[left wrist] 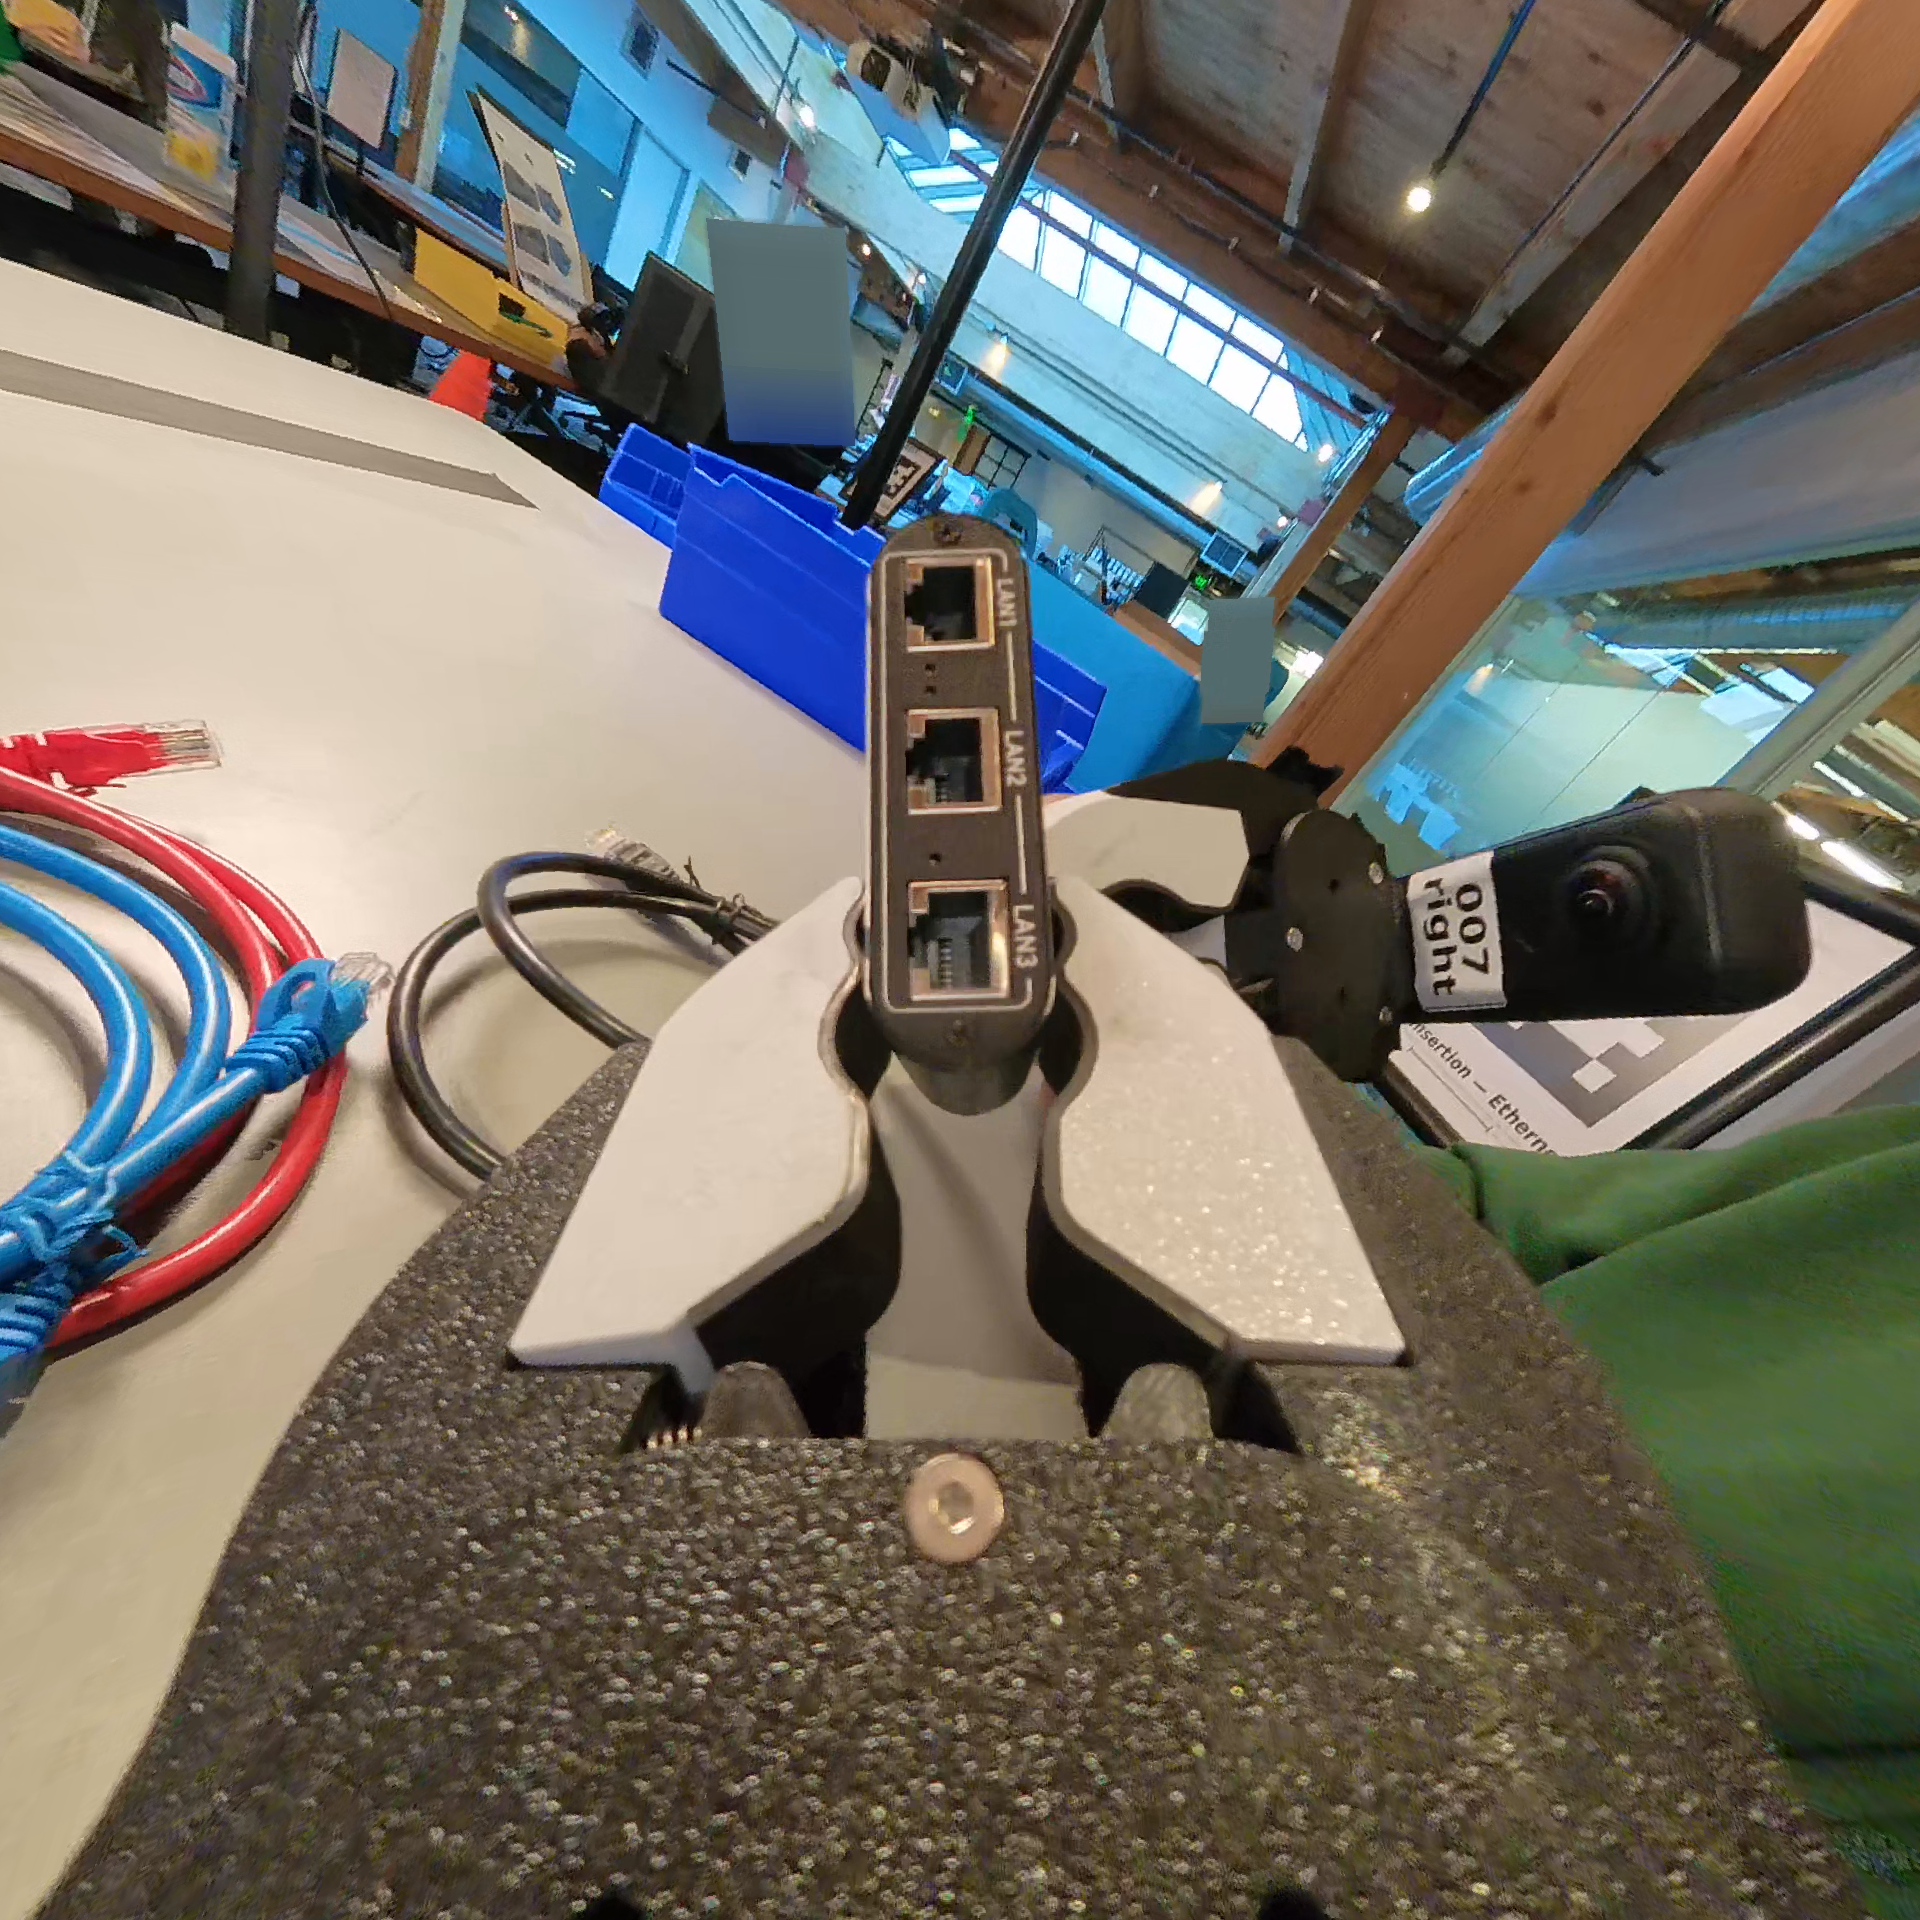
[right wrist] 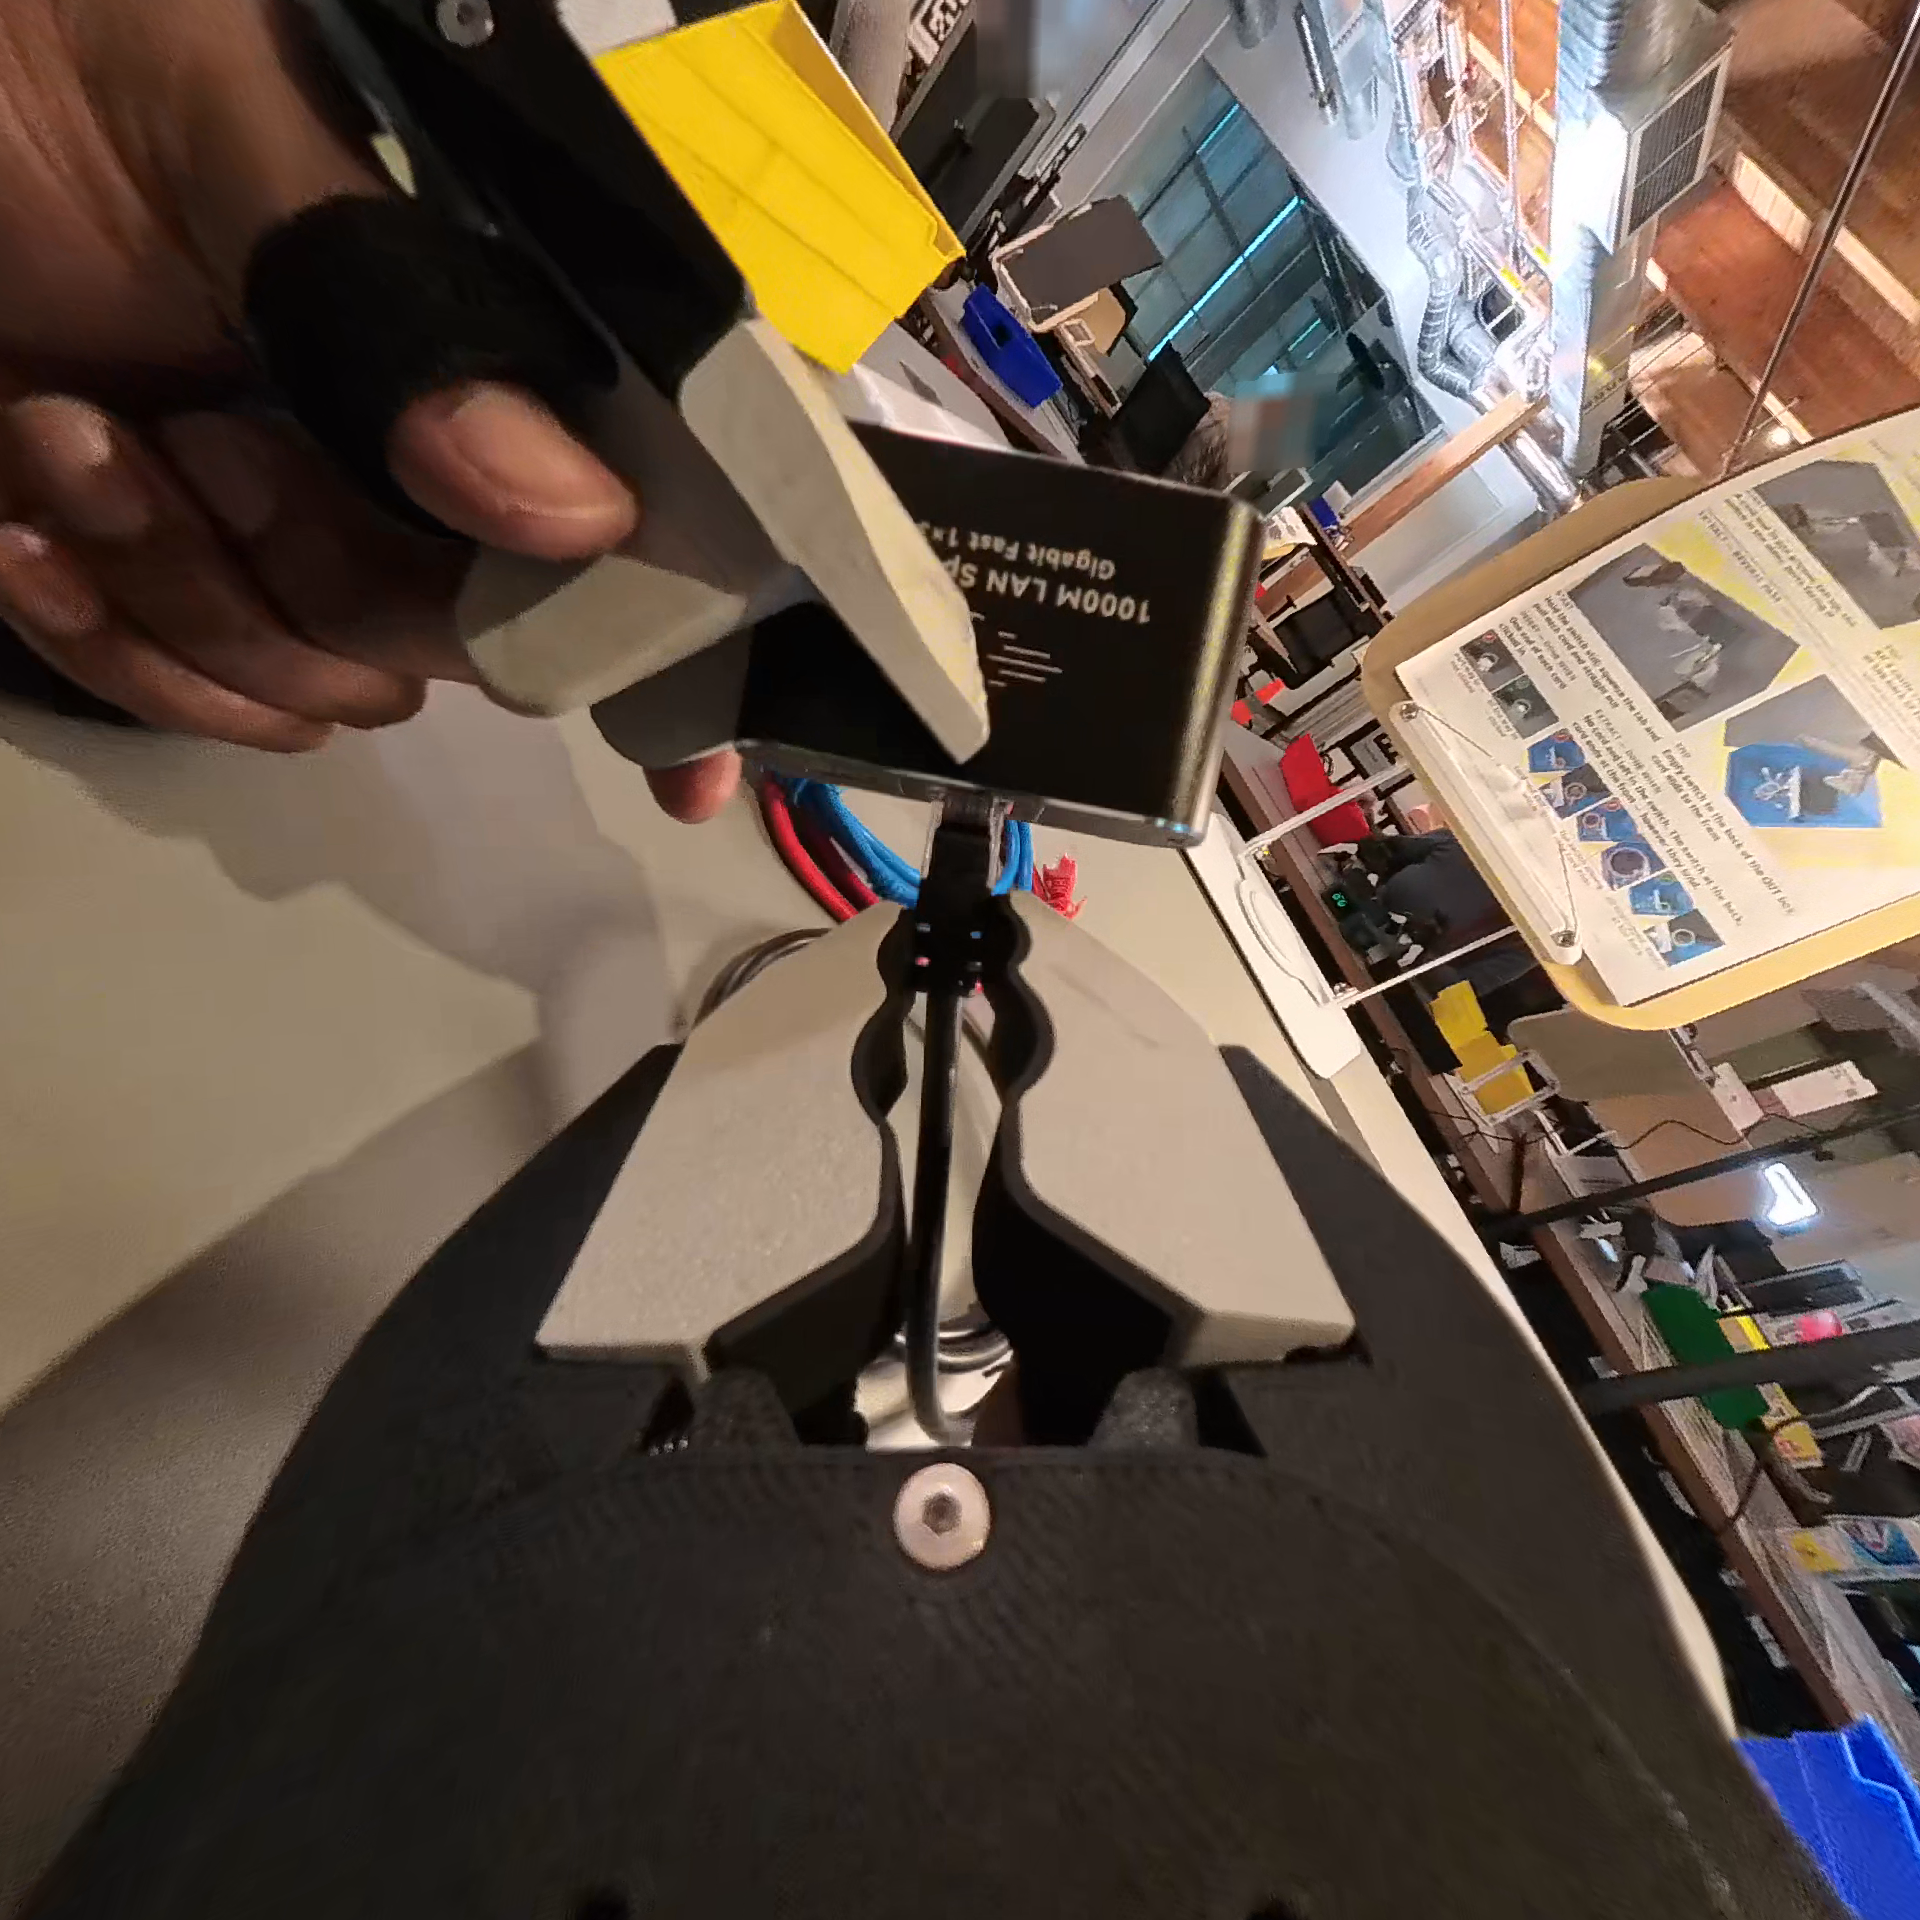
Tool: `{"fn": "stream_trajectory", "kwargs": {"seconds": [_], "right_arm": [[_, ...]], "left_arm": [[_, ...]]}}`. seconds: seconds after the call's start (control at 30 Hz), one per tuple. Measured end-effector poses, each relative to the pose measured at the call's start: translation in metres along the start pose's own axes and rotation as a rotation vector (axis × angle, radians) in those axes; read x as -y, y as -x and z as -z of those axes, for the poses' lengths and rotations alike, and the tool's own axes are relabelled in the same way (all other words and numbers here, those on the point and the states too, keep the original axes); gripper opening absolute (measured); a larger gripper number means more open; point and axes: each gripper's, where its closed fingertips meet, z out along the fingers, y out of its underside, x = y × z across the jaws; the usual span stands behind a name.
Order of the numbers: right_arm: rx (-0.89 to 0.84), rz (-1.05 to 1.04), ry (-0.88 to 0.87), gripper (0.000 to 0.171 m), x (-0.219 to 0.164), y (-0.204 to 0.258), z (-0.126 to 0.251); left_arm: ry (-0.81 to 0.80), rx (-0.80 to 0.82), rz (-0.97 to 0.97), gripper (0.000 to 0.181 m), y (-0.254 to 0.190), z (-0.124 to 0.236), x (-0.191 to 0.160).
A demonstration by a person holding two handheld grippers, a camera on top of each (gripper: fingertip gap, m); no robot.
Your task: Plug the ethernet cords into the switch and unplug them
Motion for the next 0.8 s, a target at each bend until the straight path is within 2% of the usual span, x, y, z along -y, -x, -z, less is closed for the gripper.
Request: {"fn": "stream_trajectory", "kwargs": {"seconds": [0.03, 0.27, 0.43, 0.5, 0.67, 0.8], "right_arm": [[0.005, 0.005, 0.001, 0.012, 0.0, 0.0, 0.0], [0.009, 0.062, -0.027, 0.012, 0.0, -0.004, 0.004], [0.009, 0.038, -0.07, 0.012, 0.002, -0.007, 0.005], [0.062, 0.028, -0.065, 0.019, -0.001, -0.005, 0.008], [0.271, -0.081, -0.077, 0.039, -0.013, 0.0, 0.025], [0.356, -0.204, -0.22, 0.049, 0.002, -0.013, 0.051]], "left_arm": [[0.009, -0.001, -0.003, 0.028, -0.001, -0.001, -0.001], [0.067, -0.027, -0.018, 0.027, -0.006, -0.005, -0.009], [0.017, -0.021, -0.055, 0.026, -0.008, -0.007, -0.003], [0.003, -0.033, -0.086, 0.026, -0.011, -0.005, -0.001], [0.043, -0.032, -0.266, 0.027, -0.021, -0.005, -0.004], [0.162, -0.031, -0.57, 0.027, -0.034, -0.011, -0.026]]}}
